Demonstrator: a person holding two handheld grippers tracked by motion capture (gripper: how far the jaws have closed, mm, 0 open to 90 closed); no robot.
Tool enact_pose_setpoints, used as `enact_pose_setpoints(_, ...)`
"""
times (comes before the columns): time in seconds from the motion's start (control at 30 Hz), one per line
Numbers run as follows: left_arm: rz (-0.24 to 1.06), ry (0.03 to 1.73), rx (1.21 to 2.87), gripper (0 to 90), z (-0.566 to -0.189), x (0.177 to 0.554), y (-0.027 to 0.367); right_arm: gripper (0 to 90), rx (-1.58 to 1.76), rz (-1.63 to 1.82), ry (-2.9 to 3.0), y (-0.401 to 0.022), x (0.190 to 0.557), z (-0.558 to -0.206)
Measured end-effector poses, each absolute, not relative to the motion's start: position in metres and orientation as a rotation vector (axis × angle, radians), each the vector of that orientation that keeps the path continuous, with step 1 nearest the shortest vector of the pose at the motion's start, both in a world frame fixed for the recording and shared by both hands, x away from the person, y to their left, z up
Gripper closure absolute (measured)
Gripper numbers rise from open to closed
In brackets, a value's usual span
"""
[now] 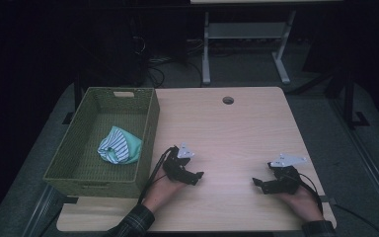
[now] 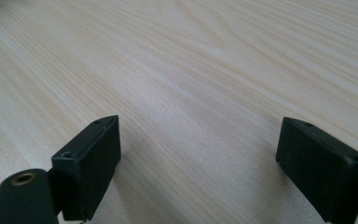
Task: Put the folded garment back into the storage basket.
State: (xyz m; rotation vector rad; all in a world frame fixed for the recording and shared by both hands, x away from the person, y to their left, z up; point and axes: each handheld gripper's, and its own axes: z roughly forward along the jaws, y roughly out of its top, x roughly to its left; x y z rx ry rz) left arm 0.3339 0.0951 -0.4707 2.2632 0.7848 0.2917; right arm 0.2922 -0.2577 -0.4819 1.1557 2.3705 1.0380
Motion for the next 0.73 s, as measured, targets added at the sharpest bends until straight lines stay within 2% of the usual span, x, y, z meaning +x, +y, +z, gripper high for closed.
enact_pose_setpoints(0.23, 0.33, 0.762, 2.244, 12.1, -0.4781, 0.3312, 0.0947, 13.5, 1.154, 1.038, 2.37, -0.2577, 0.2922, -0.482)
enact_pose_setpoints(0.73, 0.328, 0.76, 2.245, 12.2, -0.4782, 0.3311, 0.0952, 13.4, 1.153, 1.038, 2.37, -0.2577, 0.2922, -0.482)
